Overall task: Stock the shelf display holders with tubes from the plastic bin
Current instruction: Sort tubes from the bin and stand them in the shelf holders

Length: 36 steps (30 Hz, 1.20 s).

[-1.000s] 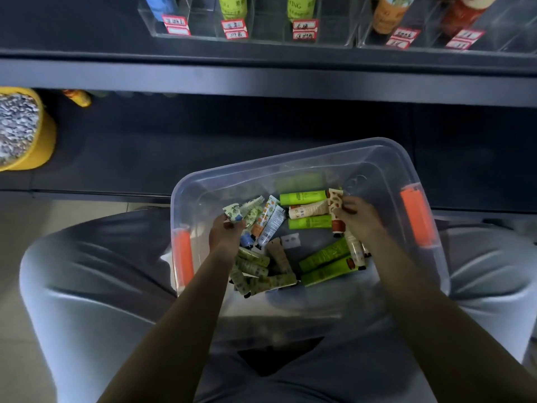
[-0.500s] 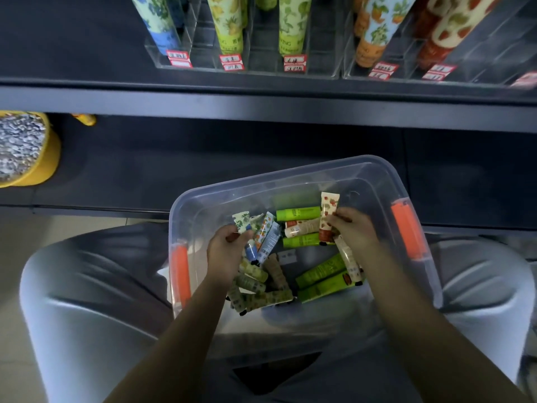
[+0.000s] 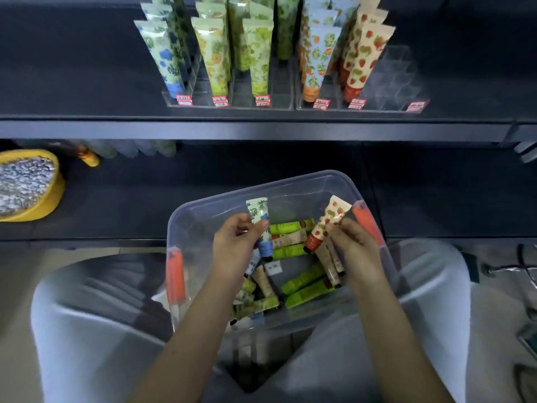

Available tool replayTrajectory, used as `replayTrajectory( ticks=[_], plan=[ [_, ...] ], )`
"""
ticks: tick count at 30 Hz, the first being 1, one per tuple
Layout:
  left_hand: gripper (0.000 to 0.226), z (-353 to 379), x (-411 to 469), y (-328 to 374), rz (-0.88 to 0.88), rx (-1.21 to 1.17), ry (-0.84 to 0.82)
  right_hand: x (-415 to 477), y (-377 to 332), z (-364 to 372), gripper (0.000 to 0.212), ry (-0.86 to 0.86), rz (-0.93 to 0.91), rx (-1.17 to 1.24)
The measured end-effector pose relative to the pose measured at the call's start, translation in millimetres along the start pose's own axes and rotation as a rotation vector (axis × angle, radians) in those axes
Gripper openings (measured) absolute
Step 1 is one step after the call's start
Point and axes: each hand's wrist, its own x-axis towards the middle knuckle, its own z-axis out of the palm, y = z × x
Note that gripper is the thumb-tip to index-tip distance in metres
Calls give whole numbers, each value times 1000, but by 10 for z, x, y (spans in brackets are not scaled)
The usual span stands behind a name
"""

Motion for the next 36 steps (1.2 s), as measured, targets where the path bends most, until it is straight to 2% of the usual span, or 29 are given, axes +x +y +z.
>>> replayTrajectory(
  ticks=[6,11,15,17,25,31,36],
  plan=[
    [26,-21,-233,178,4,-73,-46,-200,-304,-32,11,44,-147,127],
    [19,167,-327,534,112,-100,-201,-186,-657,-41,13,30,-248,126],
    [5,435,-340,928,221,-88,-258,-104,-1105,-56,16,17,-366,126],
    [6,568,-335,1093,243,-100,-272,-31,-1332,-72,14,13,-427,127],
    [13,924,-249,1407,237,-193,-371,422,-2027,-151,13,112,-606,-41],
    [10,1037,-80,1417,205,-177,-435,890,-2241,-185,16,129,-648,-187],
    [13,1113,31,1379,201,-146,-419,1280,-2355,-168,22,139,-675,-243]
  ],
)
